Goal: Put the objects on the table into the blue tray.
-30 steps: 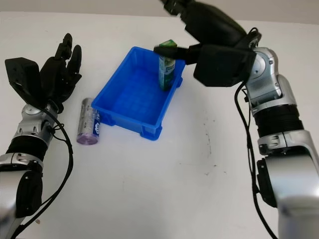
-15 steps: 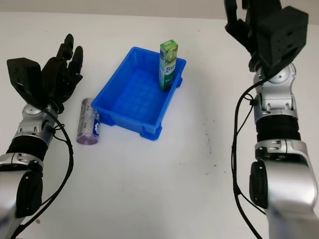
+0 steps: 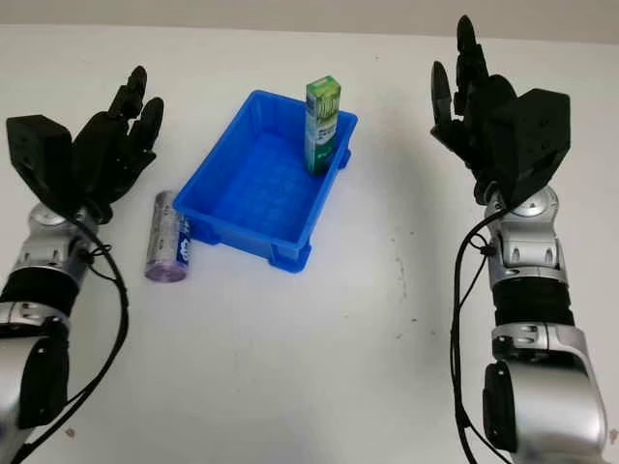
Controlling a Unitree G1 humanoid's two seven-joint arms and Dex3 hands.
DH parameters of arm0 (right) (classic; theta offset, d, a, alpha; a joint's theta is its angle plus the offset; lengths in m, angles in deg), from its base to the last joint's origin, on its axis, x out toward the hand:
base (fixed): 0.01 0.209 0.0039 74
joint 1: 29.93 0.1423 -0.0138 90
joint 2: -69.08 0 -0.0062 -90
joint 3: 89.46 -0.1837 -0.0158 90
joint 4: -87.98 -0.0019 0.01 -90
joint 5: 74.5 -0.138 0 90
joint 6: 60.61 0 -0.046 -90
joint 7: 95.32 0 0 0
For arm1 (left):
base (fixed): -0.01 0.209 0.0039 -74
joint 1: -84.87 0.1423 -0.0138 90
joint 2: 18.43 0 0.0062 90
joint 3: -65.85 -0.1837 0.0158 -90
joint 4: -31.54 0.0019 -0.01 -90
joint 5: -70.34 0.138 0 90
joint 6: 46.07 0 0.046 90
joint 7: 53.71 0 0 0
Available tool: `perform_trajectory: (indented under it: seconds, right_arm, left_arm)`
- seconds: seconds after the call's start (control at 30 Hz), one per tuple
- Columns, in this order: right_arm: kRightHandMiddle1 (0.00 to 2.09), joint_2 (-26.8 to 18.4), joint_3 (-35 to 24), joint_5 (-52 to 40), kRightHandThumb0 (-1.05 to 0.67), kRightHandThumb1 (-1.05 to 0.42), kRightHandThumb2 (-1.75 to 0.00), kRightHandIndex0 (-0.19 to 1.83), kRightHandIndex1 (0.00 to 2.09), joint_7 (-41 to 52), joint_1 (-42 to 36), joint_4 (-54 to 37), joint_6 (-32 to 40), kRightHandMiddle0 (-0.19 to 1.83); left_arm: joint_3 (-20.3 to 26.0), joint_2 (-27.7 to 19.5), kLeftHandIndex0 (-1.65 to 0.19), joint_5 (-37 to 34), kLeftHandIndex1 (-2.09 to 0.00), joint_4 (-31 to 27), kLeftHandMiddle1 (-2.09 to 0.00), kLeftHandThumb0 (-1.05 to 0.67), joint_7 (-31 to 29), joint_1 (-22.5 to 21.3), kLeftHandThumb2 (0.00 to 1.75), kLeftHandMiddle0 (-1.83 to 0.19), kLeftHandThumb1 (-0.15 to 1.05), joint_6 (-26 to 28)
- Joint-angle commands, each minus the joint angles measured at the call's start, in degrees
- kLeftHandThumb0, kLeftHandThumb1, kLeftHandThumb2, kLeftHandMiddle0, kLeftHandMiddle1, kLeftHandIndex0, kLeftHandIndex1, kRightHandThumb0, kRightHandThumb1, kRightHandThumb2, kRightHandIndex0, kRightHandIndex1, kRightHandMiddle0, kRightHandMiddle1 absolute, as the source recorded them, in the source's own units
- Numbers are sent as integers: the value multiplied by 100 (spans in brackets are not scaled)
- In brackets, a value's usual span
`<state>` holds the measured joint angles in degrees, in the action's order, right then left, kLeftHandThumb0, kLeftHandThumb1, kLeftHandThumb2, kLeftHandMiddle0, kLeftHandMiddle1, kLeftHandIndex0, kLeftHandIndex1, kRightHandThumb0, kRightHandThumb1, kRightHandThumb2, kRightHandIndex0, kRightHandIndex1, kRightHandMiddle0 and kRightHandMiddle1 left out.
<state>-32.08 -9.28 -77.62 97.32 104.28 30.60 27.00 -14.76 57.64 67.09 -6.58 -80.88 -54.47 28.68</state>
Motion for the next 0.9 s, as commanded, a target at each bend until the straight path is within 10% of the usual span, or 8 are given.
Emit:
perform_trajectory:
  seconds: [0.0,0.23,0.5,0.87]
  right_arm:
    - [0,8,-1,10,-72,-105,-73,-19,0,-36,-88,-159,108,-19]
    - [0,36,25,2,-70,-105,-76,-19,0,0,-105,-380,422,-19]
    - [0,97,-16,-59,-69,-105,-75,-19,0,20,-47,-376,444,-19]
    - [0,111,-12,-34,-69,-105,-75,-19,0,27,84,-209,448,-19]
  left_arm:
    - [-56,-393,16,51,-4,-242,-2,-84,-303,104,34,19,105,-147]
    - [-449,-1566,19,476,-1,-1104,0,-104,-1544,497,9,19,96,-318]
    - [-449,-2408,19,198,0,-2222,0,-88,-2928,1136,5,19,87,-164]
    - [-498,-2674,19,612,0,-3607,0,-79,-2689,1930,4,19,80,874]
